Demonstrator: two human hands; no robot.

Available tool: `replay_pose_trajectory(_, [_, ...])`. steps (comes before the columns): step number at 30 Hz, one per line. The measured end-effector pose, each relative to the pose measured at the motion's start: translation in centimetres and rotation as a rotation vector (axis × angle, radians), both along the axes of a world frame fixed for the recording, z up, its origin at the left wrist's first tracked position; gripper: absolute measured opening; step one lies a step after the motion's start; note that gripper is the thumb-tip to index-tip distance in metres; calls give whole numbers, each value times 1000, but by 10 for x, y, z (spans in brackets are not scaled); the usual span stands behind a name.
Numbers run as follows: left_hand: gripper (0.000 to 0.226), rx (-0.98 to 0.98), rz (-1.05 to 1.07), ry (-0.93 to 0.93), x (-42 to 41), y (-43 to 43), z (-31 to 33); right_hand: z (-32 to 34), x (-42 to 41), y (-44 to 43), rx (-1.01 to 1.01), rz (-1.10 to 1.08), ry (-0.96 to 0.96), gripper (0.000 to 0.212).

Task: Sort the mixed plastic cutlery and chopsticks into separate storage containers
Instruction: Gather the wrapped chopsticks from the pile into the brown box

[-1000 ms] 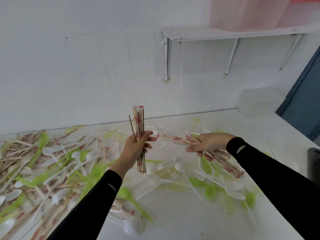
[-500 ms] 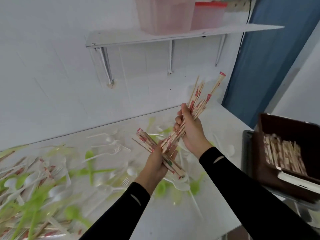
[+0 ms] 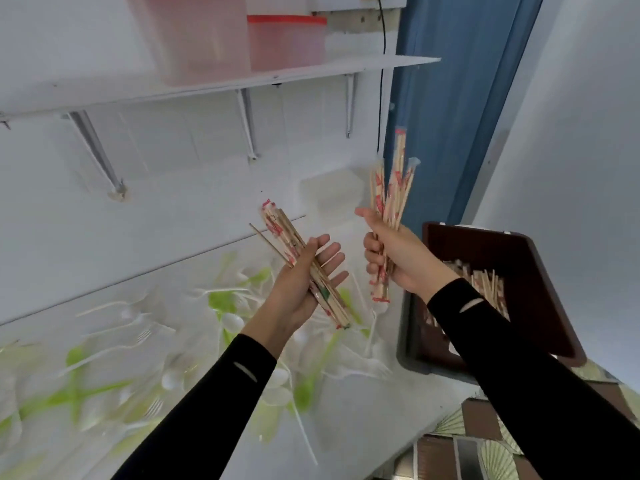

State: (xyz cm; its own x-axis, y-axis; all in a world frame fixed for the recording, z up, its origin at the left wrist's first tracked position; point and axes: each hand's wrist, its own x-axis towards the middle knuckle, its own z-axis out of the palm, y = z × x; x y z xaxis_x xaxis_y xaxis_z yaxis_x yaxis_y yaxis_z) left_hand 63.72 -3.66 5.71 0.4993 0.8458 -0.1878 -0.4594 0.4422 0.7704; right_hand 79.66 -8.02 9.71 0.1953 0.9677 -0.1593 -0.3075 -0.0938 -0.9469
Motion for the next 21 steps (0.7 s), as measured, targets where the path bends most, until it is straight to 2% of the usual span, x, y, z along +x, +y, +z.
replay_pose_trajectory(5, [33,-16,-67,-24,70,-9,21,-14,65,-40,-24,-111,-49,36])
replay_pose_trajectory(10, [48,-44,-187,-22,155,-28,18,-40,117,-76,-47,-377,-89,29])
replay_pose_trajectory(12, [38,-30,-244,54,186,-37,12,-47,133,-86,-77,-485,-172,27])
replay_pose_trajectory(14, [18,17,-306,177,210,-46,1,-56,147,-91,-121,-585,-206,24])
replay_pose_trajectory(16, [19,96,-402,305,227,-52,-14,-67,160,-95,-179,-631,-230,26])
replay_pose_trajectory(19, [12,136,-551,371,226,-55,-29,-83,165,-94,-266,-529,-291,23])
replay_pose_trajectory(21, [18,266,-626,506,223,-55,-35,-87,164,-91,-334,-464,-305,29])
